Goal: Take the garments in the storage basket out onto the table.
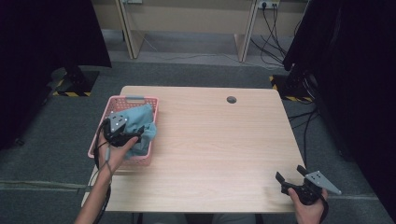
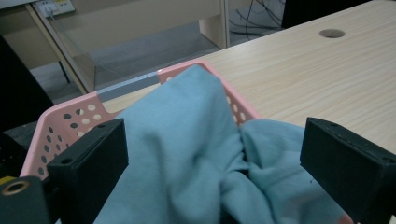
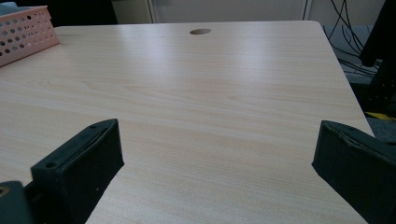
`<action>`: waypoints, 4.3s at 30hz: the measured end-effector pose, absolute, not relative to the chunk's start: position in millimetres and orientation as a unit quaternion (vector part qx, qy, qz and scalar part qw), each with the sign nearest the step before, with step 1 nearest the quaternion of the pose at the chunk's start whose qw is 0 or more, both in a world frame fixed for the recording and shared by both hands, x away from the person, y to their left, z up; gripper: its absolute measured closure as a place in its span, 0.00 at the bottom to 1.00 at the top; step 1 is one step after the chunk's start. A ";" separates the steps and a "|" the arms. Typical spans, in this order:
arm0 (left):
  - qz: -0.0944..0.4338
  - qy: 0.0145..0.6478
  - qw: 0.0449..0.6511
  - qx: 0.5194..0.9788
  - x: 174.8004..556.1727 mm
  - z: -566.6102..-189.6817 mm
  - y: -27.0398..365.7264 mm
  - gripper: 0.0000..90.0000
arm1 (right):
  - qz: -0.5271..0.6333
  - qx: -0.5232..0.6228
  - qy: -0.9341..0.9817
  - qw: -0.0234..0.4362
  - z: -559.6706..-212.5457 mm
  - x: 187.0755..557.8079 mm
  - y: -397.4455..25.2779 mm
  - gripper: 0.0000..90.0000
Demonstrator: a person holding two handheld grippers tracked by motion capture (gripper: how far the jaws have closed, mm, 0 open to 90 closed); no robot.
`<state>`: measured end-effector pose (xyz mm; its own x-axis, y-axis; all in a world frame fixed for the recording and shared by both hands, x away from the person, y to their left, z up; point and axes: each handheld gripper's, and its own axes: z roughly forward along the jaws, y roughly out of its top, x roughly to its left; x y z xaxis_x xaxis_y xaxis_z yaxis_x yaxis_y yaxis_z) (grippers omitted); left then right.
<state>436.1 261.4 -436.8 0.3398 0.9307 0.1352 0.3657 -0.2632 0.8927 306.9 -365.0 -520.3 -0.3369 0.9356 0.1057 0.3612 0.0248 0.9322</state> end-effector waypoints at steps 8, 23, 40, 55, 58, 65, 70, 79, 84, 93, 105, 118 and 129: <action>0.356 0.454 0.371 0.728 457.7 -439.9 263.2 0.13 | 0.493 0.493 0.655 0.293 -520.3 305.8 -364.1 0.02; 0.363 0.446 0.292 0.764 477.4 -453.6 257.6 0.38 | 0.498 0.492 0.652 0.290 -520.5 304.6 -364.1 0.02; 0.385 0.407 0.324 0.762 467.2 -458.7 257.9 0.80 | 0.504 0.490 0.651 0.287 -520.5 304.0 -364.3 0.02; 0.449 0.395 0.444 0.667 440.1 -421.0 268.4 0.81 | 0.506 0.490 0.650 0.286 -520.6 303.8 -364.8 0.02; 0.461 0.391 0.463 0.649 435.2 -409.1 269.5 0.81 | 0.506 0.490 0.650 0.286 -520.6 303.7 -365.0 0.02; 0.474 0.372 0.503 0.620 424.9 -381.0 268.7 0.81 | 0.506 0.489 0.651 0.286 -520.6 304.1 -364.5 0.02; 0.481 0.360 0.519 0.608 422.5 -365.0 265.8 0.81 | 0.506 0.490 0.650 0.284 -520.6 304.4 -364.4 0.02; 0.492 0.332 0.548 0.589 418.6 -331.2 257.0 0.81 | 0.505 0.489 0.652 0.285 -520.6 306.0 -363.7 0.02; 0.496 0.320 0.564 0.577 417.7 -310.6 251.9 0.81 | 0.503 0.488 0.654 0.286 -520.5 306.4 -363.0 0.02; 0.498 0.296 0.586 0.567 416.5 -283.6 237.9 0.81 | 0.505 0.484 0.654 0.287 -518.8 308.1 -359.5 0.02; 0.503 0.264 0.613 0.549 409.7 -245.1 224.5 0.81 | 0.517 0.467 0.657 0.288 -508.3 310.8 -351.6 0.02; 0.505 0.232 0.633 0.539 400.2 -209.4 209.8 0.81 | 0.547 0.430 0.664 0.275 -486.3 324.9 -321.8 0.01; 0.502 0.206 0.651 0.530 391.9 -187.8 197.6 0.81 | 0.574 0.383 0.676 0.256 -465.1 339.2 -281.4 0.01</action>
